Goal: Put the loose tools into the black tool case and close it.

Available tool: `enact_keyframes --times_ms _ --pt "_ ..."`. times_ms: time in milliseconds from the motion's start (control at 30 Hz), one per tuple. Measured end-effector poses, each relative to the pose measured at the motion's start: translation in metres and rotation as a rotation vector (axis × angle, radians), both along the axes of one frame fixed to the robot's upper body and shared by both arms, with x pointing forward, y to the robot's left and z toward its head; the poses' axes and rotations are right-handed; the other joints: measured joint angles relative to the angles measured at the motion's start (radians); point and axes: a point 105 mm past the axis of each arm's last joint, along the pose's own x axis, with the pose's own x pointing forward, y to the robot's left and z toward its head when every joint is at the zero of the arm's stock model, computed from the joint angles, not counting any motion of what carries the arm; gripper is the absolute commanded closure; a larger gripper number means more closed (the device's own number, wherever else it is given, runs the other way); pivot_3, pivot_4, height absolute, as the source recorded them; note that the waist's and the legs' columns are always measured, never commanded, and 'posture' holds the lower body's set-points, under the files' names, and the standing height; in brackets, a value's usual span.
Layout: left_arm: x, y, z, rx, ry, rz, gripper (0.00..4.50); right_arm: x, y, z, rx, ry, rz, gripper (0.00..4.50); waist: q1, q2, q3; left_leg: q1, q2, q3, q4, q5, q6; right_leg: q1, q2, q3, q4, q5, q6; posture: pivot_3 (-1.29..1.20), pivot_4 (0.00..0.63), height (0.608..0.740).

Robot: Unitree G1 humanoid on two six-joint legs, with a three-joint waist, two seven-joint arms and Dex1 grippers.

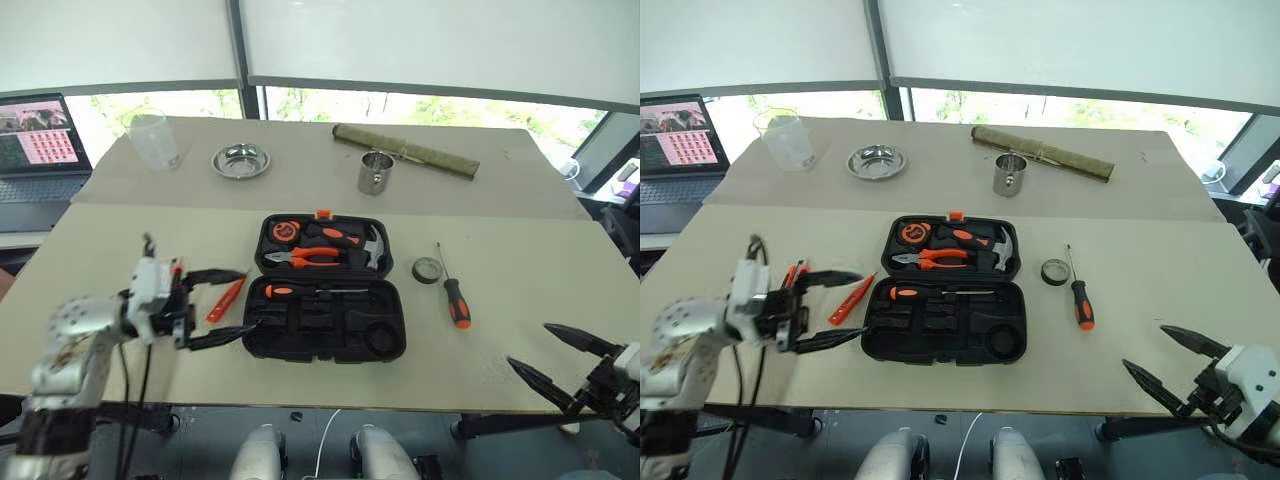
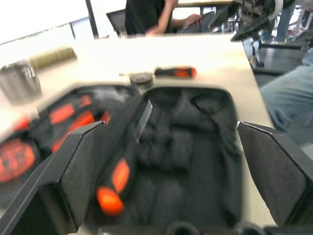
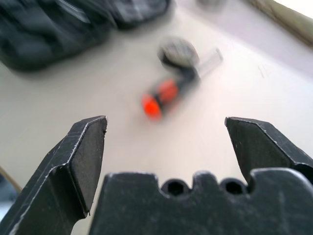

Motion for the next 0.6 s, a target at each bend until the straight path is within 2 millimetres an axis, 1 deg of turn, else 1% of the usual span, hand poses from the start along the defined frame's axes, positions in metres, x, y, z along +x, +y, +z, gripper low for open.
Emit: enact_keyframes --times_ms 33,67,133,200,267,333,367,400,467,533,600 --pt "-0.004 0.007 -0.002 0.001 0.013 0.022 0.05 -0.002 -0.004 -0.005 0.014 0.03 -0.043 0.0 0.001 0.0 0.0 0.0 0.0 0.0 0.0 0.0 0.0 0.0 0.0 0.0 0.0 0.0 0.0 0.0 0.15 0.74" --pt "-0.006 0.011 -0.001 0.004 0.018 0.029 0.05 0.002 -0.004 -0.008 0.042 0.069 -0.092 0.0 0.001 0.0 0.0 0.001 0.001 0.0 0.0 0.0 0.0 0.0 0.0 0.0 0.0 0.0 -0.001 0.0 0.15 0.74" --pt "-0.007 0.013 0.003 0.007 0.022 0.019 0.05 0.011 0.003 -0.004 0.065 0.104 -0.115 0.0 0.001 0.0 0.0 0.001 0.001 0.0 0.0 0.001 -0.001 -0.001 0.0 0.001 0.0 -0.002 -0.005 0.0 0.15 0.74" --pt "-0.008 0.011 0.007 0.01 0.025 0.003 0.05 0.027 0.013 0.005 0.102 0.13 -0.115 0.0 -0.002 0.0 0.0 0.002 0.003 0.002 0.0 0.001 -0.001 -0.001 0.0 0.002 0.0 -0.002 -0.006 0.0 0.15 0.74" --pt "-0.007 0.001 0.01 0.01 0.019 -0.033 0.05 0.059 0.033 0.024 0.12 0.15 -0.096 0.0 -0.006 0.001 0.001 0.004 0.003 0.004 0.0 0.001 -0.001 0.0 0.0 0.003 0.0 -0.001 -0.006 0.0 0.15 0.74" --pt "-0.006 -0.009 0.013 0.011 -0.001 -0.065 0.05 0.077 0.041 0.035 0.039 0.196 -0.102 0.0 -0.003 0.001 0.001 0.001 0.003 0.004 0.0 0.001 0.0 -0.004 0.001 0.002 0.0 0.0 -0.007 0.0 0.15 0.74" --pt "-0.005 -0.012 0.012 0.016 0.009 -0.072 0.05 0.083 0.042 0.035 -0.018 0.241 -0.114 0.0 0.001 0.001 0.001 0.0 0.003 0.005 -0.001 0.001 0.0 -0.006 0.001 0.002 0.0 0.003 -0.003 0.0 0.15 0.74" --pt "-0.005 -0.014 0.011 0.018 0.015 -0.076 0.05 0.086 0.042 0.033 -0.036 0.278 -0.14 0.0 0.005 0.0 0.0 -0.004 0.002 0.005 -0.002 0.001 0.0 -0.008 0.002 0.0 0.0 0.002 -0.002 0.0 0.15 0.74" --pt "-0.002 -0.019 0.01 0.006 0.014 -0.068 0.05 0.097 0.046 0.03 -0.005 0.333 -0.183 0.0 0.01 -0.001 0.0 -0.008 0.002 0.005 -0.003 0.001 0.0 -0.012 0.004 -0.001 0.0 0.002 -0.003 0.0 0.15 0.74" --pt "0.004 -0.03 0.017 -0.023 -0.025 -0.078 0.05 0.109 0.058 0.021 0.014 0.402 -0.2 0.0 0.011 -0.001 0.0 -0.013 0.001 0.005 -0.003 0.0 0.0 -0.015 0.004 -0.001 0.0 0.002 -0.003 0.0 0.15 0.74" --pt "0.005 -0.035 0.019 -0.025 -0.039 -0.085 0.05 0.113 0.066 0.011 0.003 0.45 -0.2 0.0 0.01 -0.001 0.0 -0.016 0.0 0.004 -0.003 0.0 0.001 -0.018 0.004 -0.001 0.0 0.002 -0.002 0.0 0.15 0.74"
